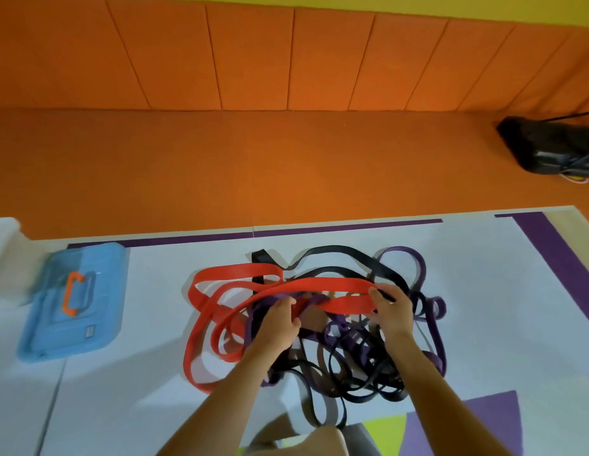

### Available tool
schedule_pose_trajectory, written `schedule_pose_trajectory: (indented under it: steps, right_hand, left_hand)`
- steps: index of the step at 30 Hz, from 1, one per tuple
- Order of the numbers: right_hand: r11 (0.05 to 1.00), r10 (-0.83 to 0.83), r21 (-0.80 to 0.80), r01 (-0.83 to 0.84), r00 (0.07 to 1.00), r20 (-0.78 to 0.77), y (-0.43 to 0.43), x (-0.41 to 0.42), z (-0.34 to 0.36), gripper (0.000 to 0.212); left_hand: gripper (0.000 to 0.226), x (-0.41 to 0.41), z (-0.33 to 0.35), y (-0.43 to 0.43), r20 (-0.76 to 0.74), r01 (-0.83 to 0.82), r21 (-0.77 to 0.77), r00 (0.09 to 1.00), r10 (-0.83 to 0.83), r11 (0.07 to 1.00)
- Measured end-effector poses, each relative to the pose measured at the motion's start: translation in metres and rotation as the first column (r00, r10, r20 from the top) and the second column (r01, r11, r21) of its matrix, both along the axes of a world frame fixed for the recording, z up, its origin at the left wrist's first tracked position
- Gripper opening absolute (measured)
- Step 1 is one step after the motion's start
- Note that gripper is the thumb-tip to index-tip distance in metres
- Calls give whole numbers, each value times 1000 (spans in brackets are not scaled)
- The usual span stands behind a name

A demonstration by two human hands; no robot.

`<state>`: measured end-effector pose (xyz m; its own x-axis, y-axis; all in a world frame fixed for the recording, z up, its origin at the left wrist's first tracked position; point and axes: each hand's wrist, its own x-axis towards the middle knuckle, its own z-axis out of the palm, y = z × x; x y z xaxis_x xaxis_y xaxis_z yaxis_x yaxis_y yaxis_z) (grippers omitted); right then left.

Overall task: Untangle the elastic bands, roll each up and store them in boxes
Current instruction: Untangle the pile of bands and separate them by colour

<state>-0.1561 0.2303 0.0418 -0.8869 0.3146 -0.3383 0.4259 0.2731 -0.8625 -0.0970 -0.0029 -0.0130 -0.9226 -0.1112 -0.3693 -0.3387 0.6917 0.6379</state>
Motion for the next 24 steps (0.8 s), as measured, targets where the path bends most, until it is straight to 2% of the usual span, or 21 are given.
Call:
schedule_pose_trajectory:
  steps: [2, 4, 6, 9, 13, 17, 20, 24]
  right_hand:
    - [997, -62, -45, 66, 995, 74, 11, -6, -4, 15]
    - [997, -35, -64, 43, 992, 120, 18, -14, -6, 14]
    - [991, 27, -131, -10, 991, 130, 24, -24, -8, 3]
    - [973, 155, -193, -128, 979, 135, 33, -37, -13, 2]
    - [936, 353, -60, -347, 918, 179, 45, -58, -30, 7]
    - [894, 437, 37, -447, 886, 154, 50, -72, -51, 11]
    - [832, 535, 99, -545, 837, 113, 48, -77, -61, 14]
    - [788, 589, 119, -605, 795, 142, 47, -85, -68, 23]
  left_hand:
    - [56, -5, -8, 10, 102, 23, 33, 994, -26, 999]
    - [61, -10, -15, 17, 150, 33, 19, 988, -36, 999]
    - [62, -14, -18, 24, 158, 30, -74, 987, -18, 997]
    - [50, -16, -14, 36, 90, -21, -191, 995, 39, 981]
    - [28, -18, 1, 48, 54, -150, -18, 987, 151, 988]
    - [29, -18, 8, 52, -72, -109, -97, 992, 102, 989]
    - [45, -24, 5, 48, -47, -125, -118, 992, 120, 985]
    - [38, -39, 1, 49, 44, -127, -117, 990, 132, 985]
